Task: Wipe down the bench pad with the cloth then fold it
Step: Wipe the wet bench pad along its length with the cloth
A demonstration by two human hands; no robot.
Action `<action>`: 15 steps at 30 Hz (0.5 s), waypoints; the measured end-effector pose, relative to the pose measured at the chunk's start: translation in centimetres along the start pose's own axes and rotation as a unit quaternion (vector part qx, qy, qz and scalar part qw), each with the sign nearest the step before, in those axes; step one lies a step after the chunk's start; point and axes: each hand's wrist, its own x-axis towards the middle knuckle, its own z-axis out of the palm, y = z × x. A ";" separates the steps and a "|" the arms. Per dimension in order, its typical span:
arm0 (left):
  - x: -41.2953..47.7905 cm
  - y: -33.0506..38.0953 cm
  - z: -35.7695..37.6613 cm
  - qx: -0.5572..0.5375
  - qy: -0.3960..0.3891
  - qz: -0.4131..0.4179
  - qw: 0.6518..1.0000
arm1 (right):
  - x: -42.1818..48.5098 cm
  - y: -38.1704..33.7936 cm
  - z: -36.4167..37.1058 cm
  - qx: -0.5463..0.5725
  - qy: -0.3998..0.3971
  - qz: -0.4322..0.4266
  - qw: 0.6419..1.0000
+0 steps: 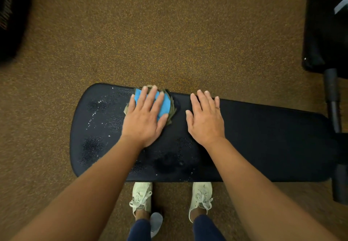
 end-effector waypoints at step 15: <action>0.1 2.4 0.2 -0.022 0.018 -0.081 0.996 | -0.1 0.1 0.2 0.027 0.012 -0.002 1.000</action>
